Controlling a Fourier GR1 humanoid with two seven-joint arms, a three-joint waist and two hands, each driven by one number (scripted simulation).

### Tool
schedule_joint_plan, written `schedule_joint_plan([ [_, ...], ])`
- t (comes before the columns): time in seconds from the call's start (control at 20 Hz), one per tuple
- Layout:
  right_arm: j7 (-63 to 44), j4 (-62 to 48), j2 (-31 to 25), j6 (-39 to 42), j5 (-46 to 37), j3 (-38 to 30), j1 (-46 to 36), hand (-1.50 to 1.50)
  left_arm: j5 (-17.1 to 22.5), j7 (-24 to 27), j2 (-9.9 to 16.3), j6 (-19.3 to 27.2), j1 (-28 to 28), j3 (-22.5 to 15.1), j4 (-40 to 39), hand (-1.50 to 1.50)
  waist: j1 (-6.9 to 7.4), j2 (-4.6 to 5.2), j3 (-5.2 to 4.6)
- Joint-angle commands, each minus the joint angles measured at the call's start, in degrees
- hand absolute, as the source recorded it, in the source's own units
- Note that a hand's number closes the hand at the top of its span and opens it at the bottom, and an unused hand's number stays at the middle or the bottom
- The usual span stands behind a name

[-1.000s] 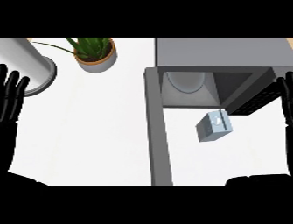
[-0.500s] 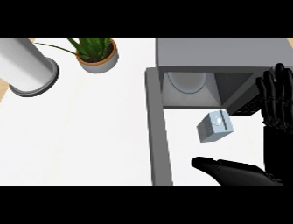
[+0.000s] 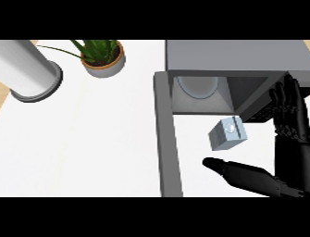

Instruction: Pick up the milk, place it into the microwave and close the microwave

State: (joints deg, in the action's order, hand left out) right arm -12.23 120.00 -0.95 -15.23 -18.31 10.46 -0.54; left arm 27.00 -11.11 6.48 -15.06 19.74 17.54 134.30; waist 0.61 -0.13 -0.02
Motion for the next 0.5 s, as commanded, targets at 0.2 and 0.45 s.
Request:
schedule_joint_plan([
  [0.2, 7.63, -7.98, 0.93, -3.68, 2.77, -3.07, 5.9, -1.5, 10.59, -0.8, -0.91, -3.49, 5.7, 4.59, 7.0, -1.5, 0.09, -0.06, 0.06],
  [0.45, 15.34, -17.59, -0.6, -4.5, 5.28, -7.83, 7.08, -1.5, 11.67, 2.36, -1.7, -7.68, 9.48, 7.27, 5.48, -1.5, 0.28, -0.03, 0.07],
])
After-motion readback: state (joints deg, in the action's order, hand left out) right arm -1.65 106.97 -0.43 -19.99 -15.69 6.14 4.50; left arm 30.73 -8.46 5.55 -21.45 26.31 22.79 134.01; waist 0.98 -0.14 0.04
